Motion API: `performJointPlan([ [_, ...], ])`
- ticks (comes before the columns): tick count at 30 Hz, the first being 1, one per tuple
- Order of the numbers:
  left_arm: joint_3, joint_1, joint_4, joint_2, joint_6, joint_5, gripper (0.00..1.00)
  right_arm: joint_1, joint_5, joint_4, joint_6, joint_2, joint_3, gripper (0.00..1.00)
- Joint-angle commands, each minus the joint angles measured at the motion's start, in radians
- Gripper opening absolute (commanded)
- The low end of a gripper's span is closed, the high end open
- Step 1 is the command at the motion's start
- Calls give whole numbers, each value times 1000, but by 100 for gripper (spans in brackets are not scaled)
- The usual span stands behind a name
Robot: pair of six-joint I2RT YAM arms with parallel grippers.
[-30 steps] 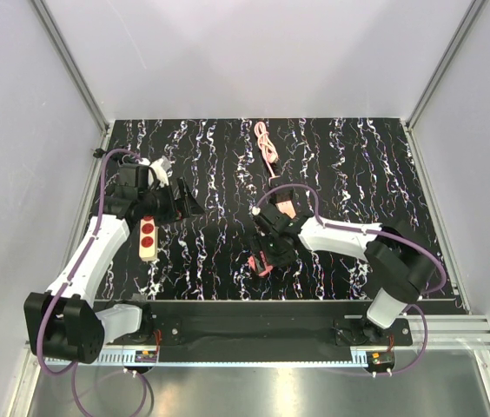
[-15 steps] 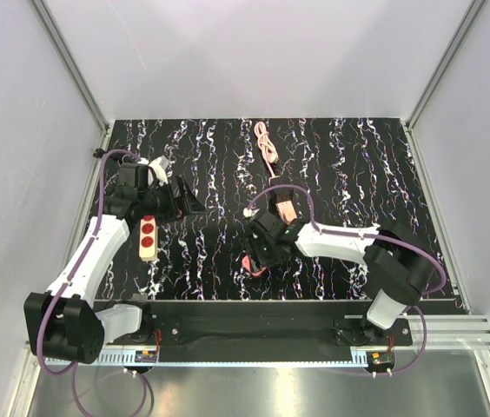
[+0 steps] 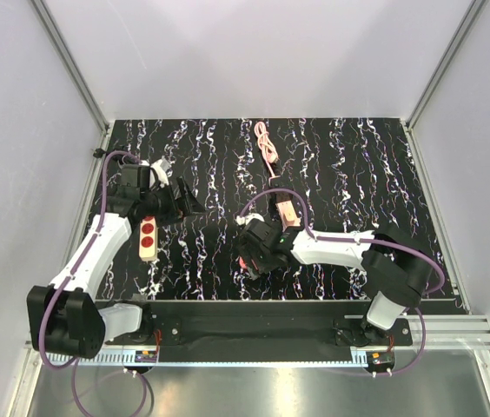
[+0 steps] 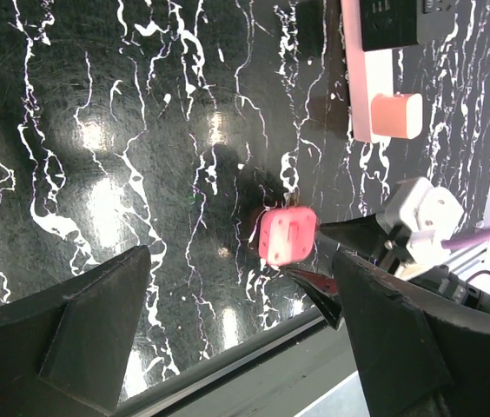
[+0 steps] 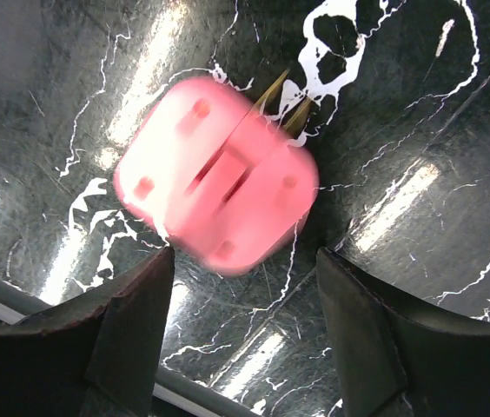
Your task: Insert the plug
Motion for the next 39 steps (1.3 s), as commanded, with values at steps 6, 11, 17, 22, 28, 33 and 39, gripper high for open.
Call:
performJointPlan([
  [6,-9,6,50,31,-1,3,90,8,25,-30,-61,41,-13,68],
  [11,-16,6,51,31,1,0,90,8,57,-34,-110,15,4,76],
  [17,-15,6,51,28,1,5,90,8,-48,-103,-334,41,104,80],
  [22,-10,8,51,28,7,13,90,-1,-187,-126,-528,7,115,81],
  [28,11,14,45,42,19,36,90,-24,-154,-126,-601,61,121,83],
  [33,26,14,44,42,30,45,91,-45,-173,-120,-642,156,156,84],
  [39,30,23,33,37,42,43,91,-73,-199,-122,-685,194,174,82],
])
